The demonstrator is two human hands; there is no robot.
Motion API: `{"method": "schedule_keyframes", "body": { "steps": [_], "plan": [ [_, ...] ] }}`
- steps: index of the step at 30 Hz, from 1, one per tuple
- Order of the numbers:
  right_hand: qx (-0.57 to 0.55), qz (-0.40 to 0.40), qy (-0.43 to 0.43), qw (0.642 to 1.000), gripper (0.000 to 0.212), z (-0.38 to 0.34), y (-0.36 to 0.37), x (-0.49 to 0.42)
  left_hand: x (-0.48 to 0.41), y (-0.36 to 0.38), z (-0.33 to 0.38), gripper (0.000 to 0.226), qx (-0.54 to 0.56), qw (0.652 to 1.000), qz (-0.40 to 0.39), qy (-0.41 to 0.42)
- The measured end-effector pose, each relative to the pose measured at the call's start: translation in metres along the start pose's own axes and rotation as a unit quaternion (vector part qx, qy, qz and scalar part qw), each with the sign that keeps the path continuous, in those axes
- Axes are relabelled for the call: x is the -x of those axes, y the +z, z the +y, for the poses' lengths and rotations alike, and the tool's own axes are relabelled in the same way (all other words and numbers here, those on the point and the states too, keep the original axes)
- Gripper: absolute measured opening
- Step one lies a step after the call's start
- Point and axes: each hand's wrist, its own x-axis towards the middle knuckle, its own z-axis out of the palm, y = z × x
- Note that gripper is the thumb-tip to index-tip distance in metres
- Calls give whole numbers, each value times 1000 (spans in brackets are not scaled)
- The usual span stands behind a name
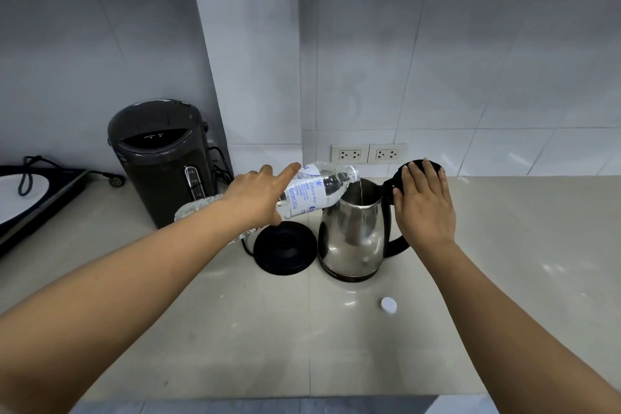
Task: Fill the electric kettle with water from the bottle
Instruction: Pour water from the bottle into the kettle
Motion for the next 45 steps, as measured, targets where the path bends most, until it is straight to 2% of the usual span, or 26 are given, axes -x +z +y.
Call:
{"method": "schedule_keyframes", "body": {
  "steps": [45],
  "plan": [
    [2, -3, -1, 1000, 55, 0, 0, -1, 1, -2, -3, 103, -14, 1000, -4, -1]
  ]
}}
